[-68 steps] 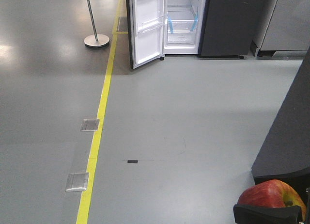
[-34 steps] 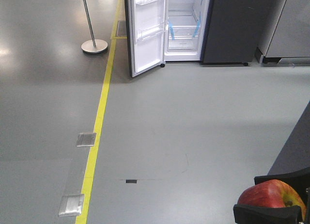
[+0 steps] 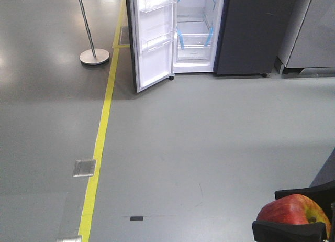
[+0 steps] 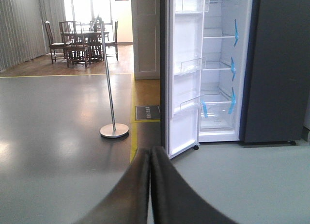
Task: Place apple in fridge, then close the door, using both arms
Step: 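Drive the base toward the open white refrigerator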
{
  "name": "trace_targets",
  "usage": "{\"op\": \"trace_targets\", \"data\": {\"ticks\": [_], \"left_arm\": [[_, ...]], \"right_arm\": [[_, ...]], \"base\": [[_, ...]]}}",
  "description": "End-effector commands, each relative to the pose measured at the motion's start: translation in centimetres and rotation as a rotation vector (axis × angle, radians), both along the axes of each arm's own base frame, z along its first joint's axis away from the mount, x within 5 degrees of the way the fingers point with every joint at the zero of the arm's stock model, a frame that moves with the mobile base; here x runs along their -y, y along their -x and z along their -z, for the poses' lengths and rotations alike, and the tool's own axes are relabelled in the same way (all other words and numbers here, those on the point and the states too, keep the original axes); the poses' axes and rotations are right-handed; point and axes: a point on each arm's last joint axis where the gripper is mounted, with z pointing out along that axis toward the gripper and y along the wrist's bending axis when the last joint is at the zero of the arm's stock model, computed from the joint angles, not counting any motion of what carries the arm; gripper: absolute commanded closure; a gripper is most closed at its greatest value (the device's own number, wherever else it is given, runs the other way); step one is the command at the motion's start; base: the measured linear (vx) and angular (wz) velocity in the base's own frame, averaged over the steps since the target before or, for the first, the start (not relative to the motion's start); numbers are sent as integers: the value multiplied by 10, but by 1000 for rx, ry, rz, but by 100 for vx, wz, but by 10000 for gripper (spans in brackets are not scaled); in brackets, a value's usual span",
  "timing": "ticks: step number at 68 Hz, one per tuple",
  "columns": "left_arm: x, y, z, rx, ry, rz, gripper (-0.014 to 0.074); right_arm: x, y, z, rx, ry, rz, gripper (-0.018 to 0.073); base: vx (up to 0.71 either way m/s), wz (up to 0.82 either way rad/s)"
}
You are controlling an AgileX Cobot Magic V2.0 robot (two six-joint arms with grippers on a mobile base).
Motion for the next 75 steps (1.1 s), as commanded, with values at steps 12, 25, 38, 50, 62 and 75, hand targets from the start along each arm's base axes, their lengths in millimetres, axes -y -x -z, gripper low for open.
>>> {"op": "trace_targets", "data": {"ticks": [12,25,38,50,62,75], "left_arm": [[0,1,-3,73,0,4,603],[0,1,-3,73,0,4,603],[0,1,-3,73,0,4,603],[0,1,-3,73,0,4,603],[0,1,-3,73,0,4,603],[0,1,-3,73,0,4,603]], "right_arm": [[-2,-2,-13,47,-60,12,353],[-2,-2,-13,47,-60,12,353],[-2,-2,-13,47,-60,12,353],[-2,-2,-13,47,-60,12,353],[-2,-2,-13,47,-60,12,353],[-2,-2,-13,47,-60,12,353]], "base": [[26,-2],[27,1],[27,2],[27,5],[27,7],[26,6]]}}
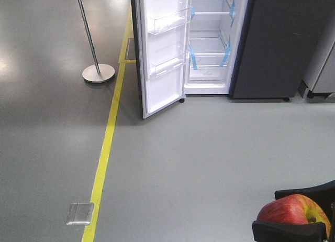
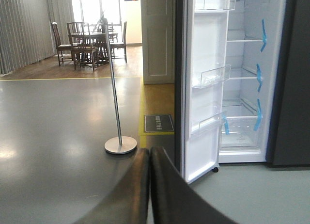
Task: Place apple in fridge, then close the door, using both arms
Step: 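Drive the base toward the open white refrigerator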
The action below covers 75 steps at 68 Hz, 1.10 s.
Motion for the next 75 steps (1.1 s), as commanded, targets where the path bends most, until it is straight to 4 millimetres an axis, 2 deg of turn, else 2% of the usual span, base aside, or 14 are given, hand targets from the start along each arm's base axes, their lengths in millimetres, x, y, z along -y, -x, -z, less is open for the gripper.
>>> {"op": "trace_targets", "data": {"ticks": [1,75], "left_arm": [[0,1,-3,73,0,4,603],[0,1,-3,73,0,4,603]], "right_arm": [[-2,-2,-13,47,-60,12,353],[-2,-2,-13,47,-60,12,353]], "base": [[25,5],[23,3]]}}
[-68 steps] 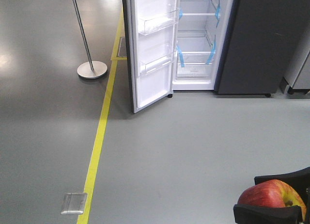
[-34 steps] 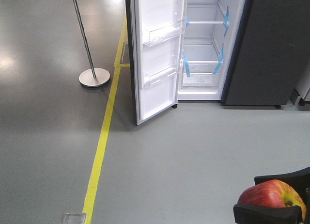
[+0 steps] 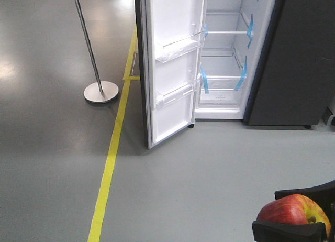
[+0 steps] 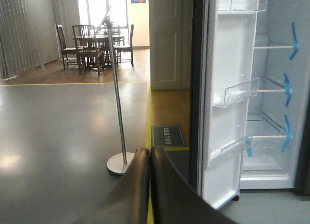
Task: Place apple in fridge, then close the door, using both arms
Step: 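Drive the base toward the open white refrigerator, then approach the refrigerator door shelves with the apple held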
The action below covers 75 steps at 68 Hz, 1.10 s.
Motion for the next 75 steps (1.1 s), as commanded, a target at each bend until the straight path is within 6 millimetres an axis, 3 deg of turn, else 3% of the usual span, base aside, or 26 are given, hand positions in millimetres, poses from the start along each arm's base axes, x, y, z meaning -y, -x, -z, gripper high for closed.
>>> {"op": "trace_targets", "data": {"ticks": [1,75], "left_arm": [[0,1,-3,73,0,4,603],[0,1,-3,73,0,4,603]], "right_arm": [[-2,-2,-13,47,-60,12,353],[-2,-2,-13,47,-60,13,353]], "base": [[22,-2],[19,-3]]}}
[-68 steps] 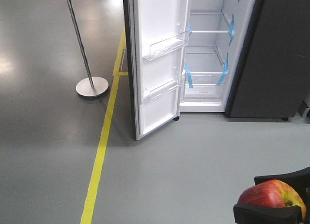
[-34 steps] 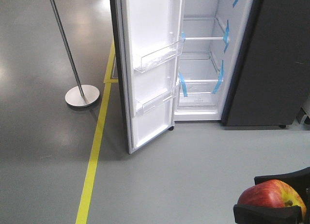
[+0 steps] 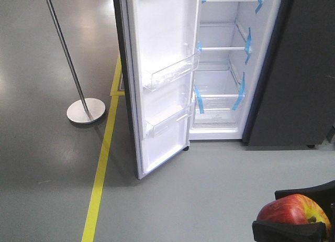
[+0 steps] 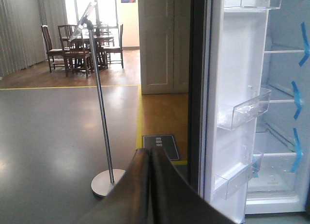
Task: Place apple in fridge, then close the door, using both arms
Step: 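Approach the refrigerator door shelves with the apple held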
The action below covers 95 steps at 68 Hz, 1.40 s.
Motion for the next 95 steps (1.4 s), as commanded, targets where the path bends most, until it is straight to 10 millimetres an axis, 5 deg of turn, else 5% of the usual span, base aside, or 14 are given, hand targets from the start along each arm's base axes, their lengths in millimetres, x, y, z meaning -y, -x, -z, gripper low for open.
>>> {"op": "trace_targets", "data": {"ticks": [1,95], "left_arm": [[0,1,-3,73,0,4,603],[0,1,-3,73,0,4,603]], "right_arm": [[-2,-2,-13,47,-60,13,353],[-2,-2,-13,47,-60,12,353]], "base": [[17,6],[17,3]]}}
